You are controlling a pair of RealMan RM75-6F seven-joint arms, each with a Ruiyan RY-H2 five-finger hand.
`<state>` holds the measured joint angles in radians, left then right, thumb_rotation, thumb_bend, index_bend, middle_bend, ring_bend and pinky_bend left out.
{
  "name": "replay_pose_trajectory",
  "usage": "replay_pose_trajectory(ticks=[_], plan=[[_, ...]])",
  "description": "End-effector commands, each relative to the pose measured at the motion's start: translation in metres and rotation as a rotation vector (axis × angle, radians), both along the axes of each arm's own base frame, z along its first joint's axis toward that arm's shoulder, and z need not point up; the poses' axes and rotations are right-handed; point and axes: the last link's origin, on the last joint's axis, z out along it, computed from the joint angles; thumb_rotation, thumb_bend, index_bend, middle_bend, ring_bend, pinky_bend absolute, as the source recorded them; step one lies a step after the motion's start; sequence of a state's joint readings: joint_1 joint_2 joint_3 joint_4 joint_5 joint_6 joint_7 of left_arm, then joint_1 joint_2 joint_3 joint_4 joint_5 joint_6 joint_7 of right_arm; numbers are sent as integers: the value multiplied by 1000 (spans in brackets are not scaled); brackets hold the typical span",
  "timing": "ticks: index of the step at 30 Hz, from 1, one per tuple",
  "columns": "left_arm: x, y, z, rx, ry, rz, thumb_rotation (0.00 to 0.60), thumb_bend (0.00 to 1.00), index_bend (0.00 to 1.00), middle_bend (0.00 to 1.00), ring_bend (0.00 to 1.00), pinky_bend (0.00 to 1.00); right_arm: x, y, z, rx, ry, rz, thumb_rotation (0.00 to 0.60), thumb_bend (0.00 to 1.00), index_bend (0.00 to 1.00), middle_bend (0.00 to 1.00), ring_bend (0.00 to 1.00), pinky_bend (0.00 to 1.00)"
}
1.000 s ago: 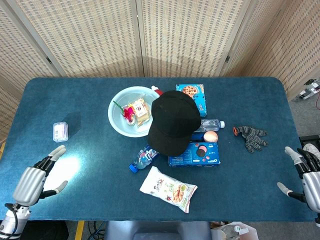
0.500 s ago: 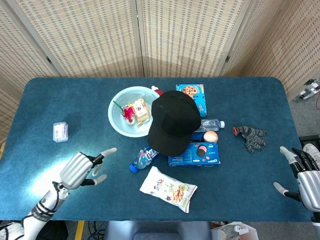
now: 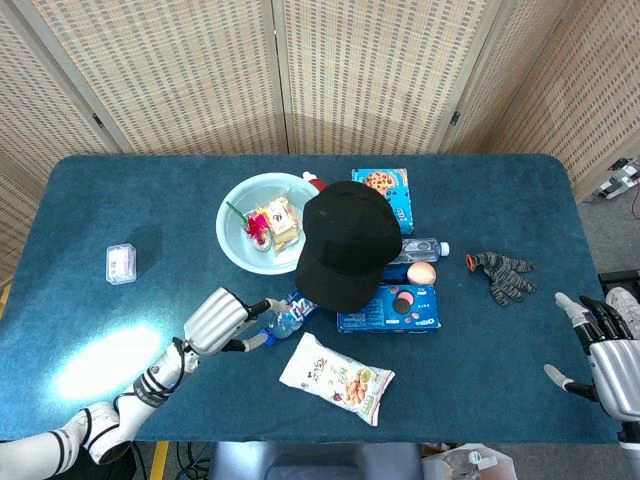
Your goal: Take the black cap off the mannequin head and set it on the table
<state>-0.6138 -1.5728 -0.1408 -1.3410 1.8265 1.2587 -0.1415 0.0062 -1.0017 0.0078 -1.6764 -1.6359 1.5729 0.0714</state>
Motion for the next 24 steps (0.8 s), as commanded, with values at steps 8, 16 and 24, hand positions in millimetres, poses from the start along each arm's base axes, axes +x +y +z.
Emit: replay_pose_trajectory(ticks=[8, 16, 24], plan=[[26, 23, -23, 95, -87, -52, 600, 209, 391, 993, 1000, 1000, -1, -1, 0, 1, 2, -12, 600, 134, 76, 208, 98, 143], [40, 31, -36, 109, -101, -83, 600, 209, 393, 994, 1000, 1000, -2, 1, 3, -7, 4, -19, 600, 134, 76, 208, 98, 147], [53, 35, -50, 120, -107, -112, 600, 209, 396, 994, 1000, 1000, -4, 4, 6, -17, 4, -27, 600, 133, 76, 208, 99, 155]])
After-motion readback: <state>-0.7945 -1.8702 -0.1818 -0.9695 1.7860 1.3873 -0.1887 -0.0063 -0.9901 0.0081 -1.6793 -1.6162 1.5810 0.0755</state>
